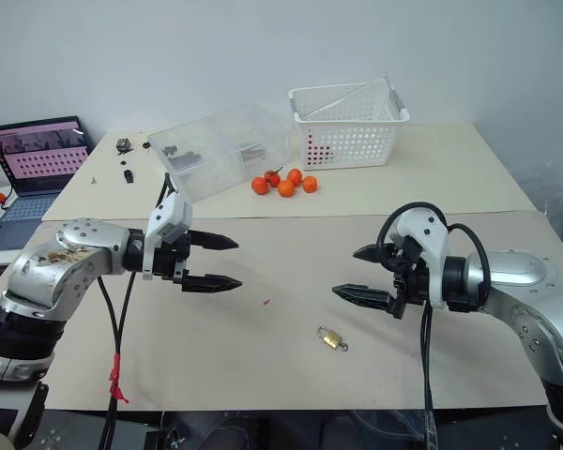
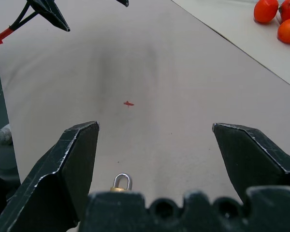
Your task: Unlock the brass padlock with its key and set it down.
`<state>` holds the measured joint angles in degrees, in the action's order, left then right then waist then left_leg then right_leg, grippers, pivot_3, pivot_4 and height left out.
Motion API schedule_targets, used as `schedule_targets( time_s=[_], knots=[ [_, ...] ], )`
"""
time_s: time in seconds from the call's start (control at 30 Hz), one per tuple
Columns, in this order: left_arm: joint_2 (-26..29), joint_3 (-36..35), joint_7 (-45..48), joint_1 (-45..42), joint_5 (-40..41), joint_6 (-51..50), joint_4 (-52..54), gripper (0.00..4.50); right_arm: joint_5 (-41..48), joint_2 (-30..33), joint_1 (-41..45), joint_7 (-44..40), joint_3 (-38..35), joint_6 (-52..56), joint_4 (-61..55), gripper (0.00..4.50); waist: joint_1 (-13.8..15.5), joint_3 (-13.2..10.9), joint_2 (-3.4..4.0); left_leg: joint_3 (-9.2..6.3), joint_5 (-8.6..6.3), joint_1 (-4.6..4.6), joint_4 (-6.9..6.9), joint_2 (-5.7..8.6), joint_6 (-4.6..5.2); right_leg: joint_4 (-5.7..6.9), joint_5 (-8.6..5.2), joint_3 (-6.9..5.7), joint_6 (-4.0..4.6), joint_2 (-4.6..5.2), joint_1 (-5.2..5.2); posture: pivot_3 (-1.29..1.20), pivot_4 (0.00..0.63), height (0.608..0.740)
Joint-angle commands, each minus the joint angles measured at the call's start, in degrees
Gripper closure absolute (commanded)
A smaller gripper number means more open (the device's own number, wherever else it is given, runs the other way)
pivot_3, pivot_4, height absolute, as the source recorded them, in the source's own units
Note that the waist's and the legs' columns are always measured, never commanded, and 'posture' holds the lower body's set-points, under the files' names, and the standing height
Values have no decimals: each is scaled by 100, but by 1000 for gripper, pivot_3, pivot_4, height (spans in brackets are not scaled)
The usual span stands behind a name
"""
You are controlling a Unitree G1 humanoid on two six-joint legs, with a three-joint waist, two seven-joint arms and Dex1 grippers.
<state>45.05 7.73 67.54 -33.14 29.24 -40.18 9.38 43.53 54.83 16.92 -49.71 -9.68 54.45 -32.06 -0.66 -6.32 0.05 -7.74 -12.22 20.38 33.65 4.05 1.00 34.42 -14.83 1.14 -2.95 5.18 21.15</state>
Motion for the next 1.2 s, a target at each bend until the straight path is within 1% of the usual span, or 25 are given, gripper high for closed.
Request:
schedule_targets(
  time_s=[0.03, 0.1, 0.23, 0.33, 0.47, 0.6, 0.77, 0.9, 0.97, 1.07, 1.2],
  knots=[
    [59, 0, 231, -198, 3, 108, 129, 0, -90, 108, -117, 173, -20, 0, -358, 79, 2, 1, 1, 0, 0, 0, 1, 0, 0, 0, 0, 0, 0, 0, 0, 0, 150, 740],
    [61, 246, 524, -426, -118, 299, 72, 0, -324, 180, -255, 407, 243, 36, -635, 79, 17, 0, 0, 0, -3, 4, 7, 0, 5, -1, 0, -1, 0, 0, 0, 0, 150, 740],
    [34, 716, 1019, -851, -679, 1068, -342, 0, -772, -14, -555, 887, 674, -83, -784, 79, 66, 0, 0, 2, -5, 13, 17, 2, 6, -7, 4, -6, 7, 1, 0, 0, 150, 740],
    [-28, 1002, 1442, -1044, -954, 1540, -667, 0, -969, -446, -805, 1329, 900, -144, -823, 79, 70, 2, 1, 7, -5, 12, 14, 1, 6, -22, 12, -3, 21, -1, -2, 0, 150, 740],
    [-142, 1218, 1864, -1244, -1163, 1924, -957, 0, -1364, -760, -1171, 1638, 1200, -324, -827, 79, 63, 2, 3, 7, -5, 17, 19, 1, 8, -22, 15, -1, 26, -6, 2, 0, 150, 740],
    [-195, 1308, 2138, -1389, -1264, 2014, -1122, 0, -1695, -949, -1469, 1859, 1380, -505, -802, 79, 51, 2, 2, 7, -5, 16, 24, 2, 9, -20, 15, -3, 25, -6, -1, 0, 150, 740],
    [-77, 1445, 2486, -1409, -1250, 2073, -1087, 0, -1717, -1227, -1719, 2017, 1330, -460, -968, 79, 4, 3, 3, 7, -8, 10, 23, 0, 15, -10, 14, -3, 23, -15, -2, 0, 150, 740],
    [58, 1638, 2496, -1483, -1107, 2153, -1076, 0, -1896, -1320, -1877, 2109, 1454, -522, -971, 79, -25, 1, 0, 6, -10, 3, 24, -2, 18, 31, 12, -1, 21, -19, -3, 0, 150, 740],
    [98, 1709, 2496, -1555, -1045, 2178, -1116, 0, -1952, -1393, -1970, 2161, 1512, -537, -986, 79, -17, 0, -1, 6, -10, -1, 26, -2, 19, 44, 2, -1, 4, -18, -3, 0, 150, 740],
    [191, 1844, 2496, -1681, -986, 2257, -1195, 0, -2030, -1502, -2047, 2237, 1592, -541, -1022, 79, -15, 0, -1, 5, -12, -5, 25, -8, 21, 49, -19, -3, -30, -25, -3, 0, 150, 740],
    [304, 2033, 2496, -1857, -996, 2426, -1373, 0, -2148, -1623, -2129, 2302, 1698, -602, -960, 79, -21, 1, -1, 3, -12, -9, 27, -8, 21, 53, -23, -2, -36, -26, -3, 0, 150, 740]
  ],
)
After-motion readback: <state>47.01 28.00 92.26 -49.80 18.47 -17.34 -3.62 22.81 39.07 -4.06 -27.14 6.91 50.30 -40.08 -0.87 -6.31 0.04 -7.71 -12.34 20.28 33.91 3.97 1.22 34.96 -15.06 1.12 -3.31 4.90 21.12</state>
